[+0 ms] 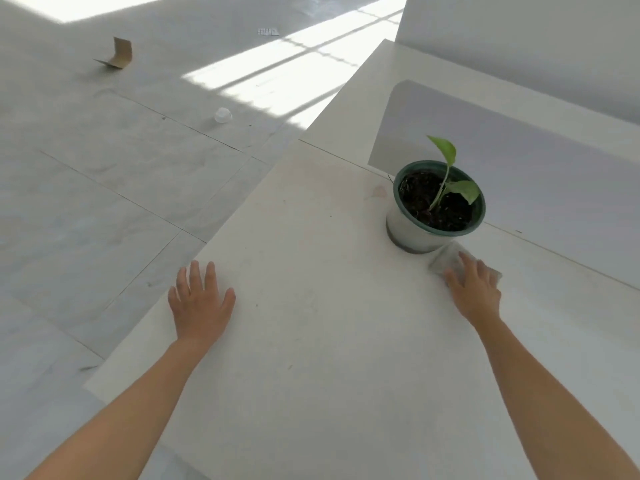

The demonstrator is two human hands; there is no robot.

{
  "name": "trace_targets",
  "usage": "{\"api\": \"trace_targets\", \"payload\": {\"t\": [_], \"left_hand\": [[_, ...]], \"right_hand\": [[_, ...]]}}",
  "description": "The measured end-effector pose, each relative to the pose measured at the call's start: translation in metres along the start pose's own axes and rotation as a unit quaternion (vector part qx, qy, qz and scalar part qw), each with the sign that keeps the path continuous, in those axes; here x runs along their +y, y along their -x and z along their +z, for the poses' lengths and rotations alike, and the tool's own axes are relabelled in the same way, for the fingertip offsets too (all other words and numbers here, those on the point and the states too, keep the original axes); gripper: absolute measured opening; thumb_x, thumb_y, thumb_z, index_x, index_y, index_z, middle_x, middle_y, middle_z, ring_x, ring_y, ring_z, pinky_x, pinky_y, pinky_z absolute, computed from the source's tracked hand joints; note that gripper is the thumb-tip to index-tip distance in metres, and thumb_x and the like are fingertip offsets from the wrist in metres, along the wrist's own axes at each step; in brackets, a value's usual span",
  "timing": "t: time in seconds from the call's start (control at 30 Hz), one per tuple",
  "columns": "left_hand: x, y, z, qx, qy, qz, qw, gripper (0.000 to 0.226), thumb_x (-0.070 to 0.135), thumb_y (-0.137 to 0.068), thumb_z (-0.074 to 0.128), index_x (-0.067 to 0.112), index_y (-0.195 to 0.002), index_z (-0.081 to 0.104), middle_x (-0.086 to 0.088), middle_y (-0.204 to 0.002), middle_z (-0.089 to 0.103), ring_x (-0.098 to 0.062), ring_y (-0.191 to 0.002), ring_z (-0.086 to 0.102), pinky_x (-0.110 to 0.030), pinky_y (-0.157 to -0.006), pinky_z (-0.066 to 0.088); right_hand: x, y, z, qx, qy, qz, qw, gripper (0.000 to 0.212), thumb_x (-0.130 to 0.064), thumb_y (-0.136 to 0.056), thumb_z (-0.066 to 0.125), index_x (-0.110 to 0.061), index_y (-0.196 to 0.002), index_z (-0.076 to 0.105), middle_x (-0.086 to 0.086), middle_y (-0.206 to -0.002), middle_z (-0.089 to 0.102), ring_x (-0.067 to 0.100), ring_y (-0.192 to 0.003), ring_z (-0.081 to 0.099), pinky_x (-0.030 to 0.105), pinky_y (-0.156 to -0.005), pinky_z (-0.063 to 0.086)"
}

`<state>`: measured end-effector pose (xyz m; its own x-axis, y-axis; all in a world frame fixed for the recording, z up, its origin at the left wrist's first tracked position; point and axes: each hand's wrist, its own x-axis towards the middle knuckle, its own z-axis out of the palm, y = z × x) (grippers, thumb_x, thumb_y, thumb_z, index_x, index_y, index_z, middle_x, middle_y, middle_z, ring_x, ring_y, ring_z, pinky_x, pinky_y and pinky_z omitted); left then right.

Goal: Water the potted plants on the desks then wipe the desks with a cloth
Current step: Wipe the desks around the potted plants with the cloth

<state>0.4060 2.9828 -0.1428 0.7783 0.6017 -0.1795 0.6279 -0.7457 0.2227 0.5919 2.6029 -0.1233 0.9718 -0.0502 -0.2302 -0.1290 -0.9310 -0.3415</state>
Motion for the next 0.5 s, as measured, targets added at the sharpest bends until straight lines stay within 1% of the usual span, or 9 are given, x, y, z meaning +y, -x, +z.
{"api": "trace_targets", "payload": {"t": [0.07, 0.17, 0.23, 0.3, 0.33, 0.4, 0.43, 0.5], "left_hand": [[-0.002, -0.003, 0.005, -0.013, -0.007, -0.012, 1.000, 0.061, 0.030, -0.090, 0.050, 0.005, -0.142, 0.029, -0.022, -0.152, 0.021, -0.041, -0.141, 0.013, -0.055, -0.109, 0.014], [-0.007, -0.002, 0.012, -0.011, -0.007, -0.013, 1.000, 0.059, 0.030, -0.089, 0.054, 0.003, -0.138, 0.037, -0.025, -0.149, 0.027, -0.044, -0.138, 0.020, -0.059, -0.107, 0.016], [-0.008, -0.003, 0.016, -0.005, -0.004, -0.015, 1.000, 0.058, 0.037, -0.088, 0.049, 0.003, -0.135, 0.042, -0.026, -0.146, 0.031, -0.046, -0.135, 0.025, -0.061, -0.105, 0.018], [-0.007, -0.003, 0.018, -0.002, 0.001, -0.011, 1.000, 0.067, 0.047, -0.083, 0.033, 0.003, -0.131, 0.046, -0.028, -0.143, 0.036, -0.048, -0.132, 0.030, -0.062, -0.102, 0.021], [-0.007, -0.002, 0.019, -0.003, 0.004, -0.008, 1.000, 0.071, 0.049, -0.080, 0.027, 0.003, -0.130, 0.047, -0.029, -0.142, 0.038, -0.049, -0.131, 0.031, -0.063, -0.101, 0.022], [-0.007, -0.001, 0.020, -0.009, 0.006, -0.003, 1.000, 0.074, 0.050, -0.078, 0.024, 0.001, -0.129, 0.048, -0.029, -0.140, 0.040, -0.049, -0.129, 0.034, -0.063, -0.100, 0.024], [-0.007, 0.000, 0.020, -0.011, 0.007, 0.000, 1.000, 0.073, 0.049, -0.078, 0.025, 0.001, -0.128, 0.049, -0.030, -0.139, 0.041, -0.050, -0.128, 0.036, -0.064, -0.099, 0.026], [-0.005, -0.002, 0.019, -0.021, 0.007, 0.000, 1.000, 0.071, 0.047, -0.079, 0.027, 0.000, -0.126, 0.051, -0.031, -0.137, 0.043, -0.051, -0.126, 0.039, -0.065, -0.097, 0.028]], "right_hand": [[-0.003, -0.004, 0.015, 0.000, 0.030, 0.036, 0.999, 0.055, -0.042, -0.093, 0.031, -0.026, -0.143, 0.016, 0.016, -0.154, 0.011, 0.035, -0.140, 0.010, 0.051, -0.112, 0.015], [-0.012, 0.000, 0.032, -0.017, 0.088, 0.059, 0.994, 0.052, -0.045, -0.094, 0.022, -0.032, -0.143, 0.012, 0.015, -0.155, 0.002, 0.036, -0.141, -0.001, 0.049, -0.115, 0.005], [-0.018, 0.006, 0.037, -0.022, 0.080, 0.073, 0.994, 0.051, -0.046, -0.094, 0.021, -0.034, -0.143, 0.013, 0.014, -0.156, 0.001, 0.035, -0.141, -0.002, 0.048, -0.115, 0.003], [-0.024, 0.020, 0.042, -0.019, 0.077, 0.084, 0.993, 0.051, -0.047, -0.094, 0.022, -0.035, -0.143, 0.014, 0.014, -0.156, 0.002, 0.035, -0.142, -0.001, 0.047, -0.115, 0.004], [-0.028, 0.030, 0.046, -0.015, 0.077, 0.090, 0.993, 0.052, -0.047, -0.093, 0.023, -0.035, -0.143, 0.015, 0.014, -0.156, 0.003, 0.035, -0.142, 0.000, 0.047, -0.115, 0.004], [-0.044, 0.055, 0.059, -0.008, 0.084, 0.093, 0.992, 0.052, -0.048, -0.093, 0.025, -0.034, -0.143, 0.016, 0.016, -0.155, 0.005, 0.036, -0.141, 0.002, 0.047, -0.115, 0.005], [-0.056, 0.068, 0.068, -0.005, 0.093, 0.079, 0.992, 0.053, -0.048, -0.093, 0.026, -0.034, -0.143, 0.016, 0.016, -0.155, 0.005, 0.036, -0.141, 0.003, 0.048, -0.115, 0.006], [-0.084, 0.084, 0.083, -0.014, 0.116, 0.027, 0.993, 0.053, -0.048, -0.093, 0.027, -0.035, -0.143, 0.014, 0.016, -0.155, 0.005, 0.036, -0.142, 0.003, 0.046, -0.115, 0.005]]}}
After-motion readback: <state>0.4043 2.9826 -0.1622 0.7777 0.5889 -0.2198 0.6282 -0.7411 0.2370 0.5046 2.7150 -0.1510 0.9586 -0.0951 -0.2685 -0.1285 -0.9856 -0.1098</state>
